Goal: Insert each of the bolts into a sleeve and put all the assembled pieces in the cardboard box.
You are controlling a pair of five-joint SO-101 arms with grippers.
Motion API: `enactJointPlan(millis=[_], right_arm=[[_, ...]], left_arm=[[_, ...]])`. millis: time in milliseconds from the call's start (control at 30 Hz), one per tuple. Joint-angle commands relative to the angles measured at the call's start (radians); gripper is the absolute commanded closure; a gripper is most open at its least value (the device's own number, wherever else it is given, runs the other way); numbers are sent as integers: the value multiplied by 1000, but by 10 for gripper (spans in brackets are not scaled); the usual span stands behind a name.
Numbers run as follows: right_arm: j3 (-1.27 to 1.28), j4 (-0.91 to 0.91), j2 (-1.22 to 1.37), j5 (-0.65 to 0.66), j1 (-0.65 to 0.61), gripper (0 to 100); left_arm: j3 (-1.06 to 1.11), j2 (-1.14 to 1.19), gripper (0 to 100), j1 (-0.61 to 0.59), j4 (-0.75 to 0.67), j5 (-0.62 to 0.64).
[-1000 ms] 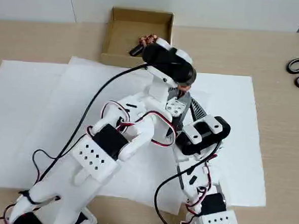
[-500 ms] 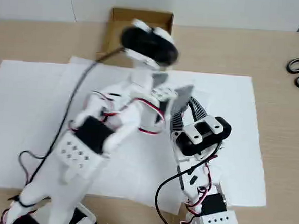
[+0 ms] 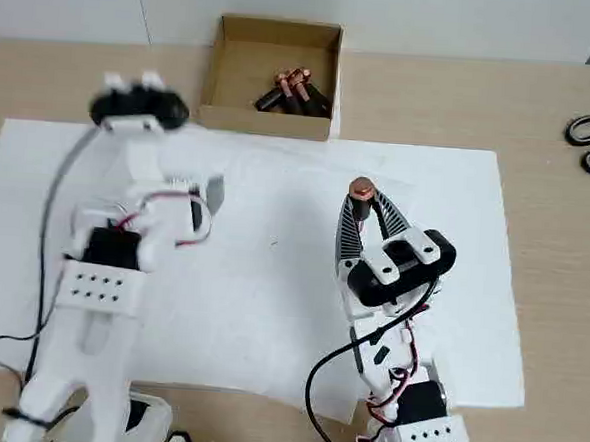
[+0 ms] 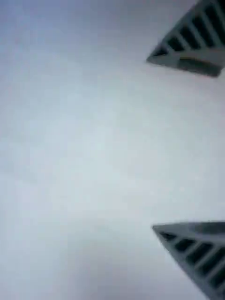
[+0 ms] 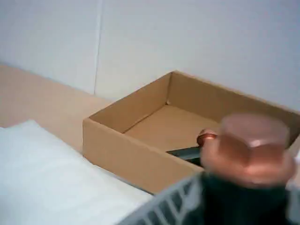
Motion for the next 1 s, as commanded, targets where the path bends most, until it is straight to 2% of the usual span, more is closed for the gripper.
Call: enactJointPlan(millis=[0, 233, 433, 667, 833, 967], right_arm=[[-23, -4, -10, 8, -5, 995], [-23, -4, -10, 8, -5, 995], [-23, -4, -10, 8, -5, 995], [-23, -2, -12, 8, -2, 995], [-23, -2, -15, 8, -2, 995], [-23, -2, -16, 8, -2, 995]], left_arm=[[148, 29, 790, -9, -267, 5], [404, 48, 790, -8, -730, 5], [519, 43, 790, -11, -959, 3], [541, -26, 790, -17, -1010, 3], [622, -373, 789, -32, -996, 2], [711, -735, 788, -49, -839, 2]])
